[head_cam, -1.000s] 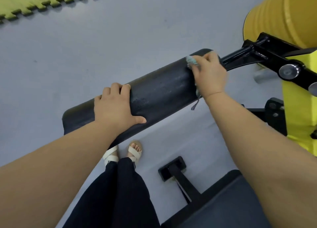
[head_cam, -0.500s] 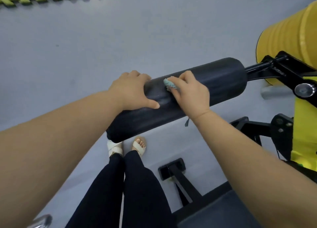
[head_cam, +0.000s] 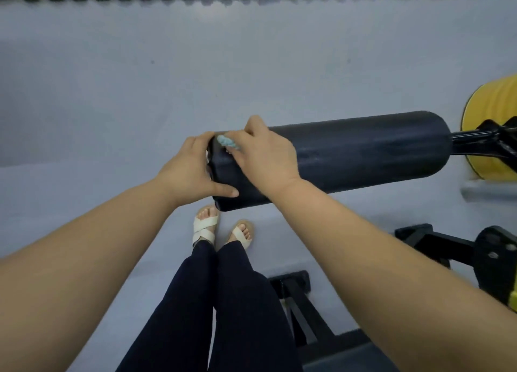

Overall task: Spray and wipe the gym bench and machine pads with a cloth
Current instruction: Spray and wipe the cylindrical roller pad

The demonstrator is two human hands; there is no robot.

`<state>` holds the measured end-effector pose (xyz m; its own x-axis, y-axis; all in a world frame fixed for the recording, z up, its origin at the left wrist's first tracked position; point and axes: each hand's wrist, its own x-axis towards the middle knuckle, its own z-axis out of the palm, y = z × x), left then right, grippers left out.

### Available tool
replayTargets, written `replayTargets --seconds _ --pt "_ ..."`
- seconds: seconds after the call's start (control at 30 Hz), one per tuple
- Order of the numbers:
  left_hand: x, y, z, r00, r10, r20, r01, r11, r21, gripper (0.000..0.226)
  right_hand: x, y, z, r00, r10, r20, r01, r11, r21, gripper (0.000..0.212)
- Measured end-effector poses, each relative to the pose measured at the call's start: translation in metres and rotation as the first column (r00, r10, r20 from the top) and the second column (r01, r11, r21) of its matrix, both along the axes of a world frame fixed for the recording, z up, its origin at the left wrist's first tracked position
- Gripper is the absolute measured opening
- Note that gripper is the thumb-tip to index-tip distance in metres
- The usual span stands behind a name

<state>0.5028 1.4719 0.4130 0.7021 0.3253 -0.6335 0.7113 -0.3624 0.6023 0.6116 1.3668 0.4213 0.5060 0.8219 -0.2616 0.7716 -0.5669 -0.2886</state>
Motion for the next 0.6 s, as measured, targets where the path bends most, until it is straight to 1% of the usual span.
replayTargets --seconds 0.03,0.1,0.13,0.2,0.23,0.27,0.3,0.33,0.4,0.5,0.57,0.6 --pt "0.0 -0.002 0.001 1.0 0.0 0.003 0.0 1.0 0.015 0.109 0.013 -0.012 0.0 0.999 -0.03 0.031 0.029 0.999 0.028 0.026" --pt "-0.002 -0.006 0.002 1.0 -0.005 0.004 0.004 0.999 0.052 0.112 0.045 -0.042 0.0 0.973 -0.198 0.122 0.201 0.98 -0.007 0.028" --pt "-0.003 -0.008 0.001 1.0 -0.015 0.0 0.015 0.997 0.075 0.114 0.06 -0.058 -0.001 0.941 -0.296 0.164 0.306 0.952 -0.034 0.03" --pt "-0.005 -0.01 0.0 1.0 -0.031 -0.006 0.031 0.994 0.101 0.116 0.074 -0.075 0.002 0.852 -0.48 0.209 0.497 0.867 -0.036 0.032" --pt "-0.007 -0.01 -0.001 1.0 -0.03 -0.005 0.03 0.994 0.103 0.116 0.07 -0.072 0.003 0.81 -0.544 0.219 0.562 0.827 -0.027 0.032" --pt "-0.008 -0.01 -0.001 1.0 -0.025 -0.002 0.025 0.995 0.102 0.116 0.062 -0.063 0.002 0.789 -0.572 0.222 0.591 0.806 -0.025 0.032" --pt "-0.008 -0.011 0.0 1.0 -0.019 0.002 0.019 0.995 0.101 0.115 0.049 -0.05 0.001 0.798 -0.561 0.219 0.582 0.812 -0.043 0.031" --pt "-0.008 -0.011 -0.001 1.0 -0.013 0.004 0.012 0.995 0.102 0.114 0.033 -0.035 -0.001 0.829 -0.52 0.205 0.542 0.837 -0.067 0.031" --pt "-0.008 -0.012 -0.003 1.0 0.007 0.003 -0.007 0.994 0.108 0.108 -0.002 0.0 0.0 0.906 -0.404 0.124 0.416 0.905 -0.091 0.03" --pt "-0.01 -0.014 -0.006 0.999 0.05 0.004 -0.05 0.993 0.111 0.088 -0.038 0.027 0.0 0.976 -0.216 -0.014 0.215 0.975 -0.059 0.028" --pt "-0.015 -0.017 -0.006 0.999 0.042 0.015 -0.043 0.992 0.115 0.093 -0.029 0.015 0.0 0.991 -0.131 -0.02 0.131 0.991 0.014 0.025" --pt "-0.017 -0.02 -0.006 0.999 0.035 0.021 -0.037 0.992 0.121 0.099 -0.015 0.003 0.001 0.99 -0.139 0.015 0.138 0.989 0.056 0.022"
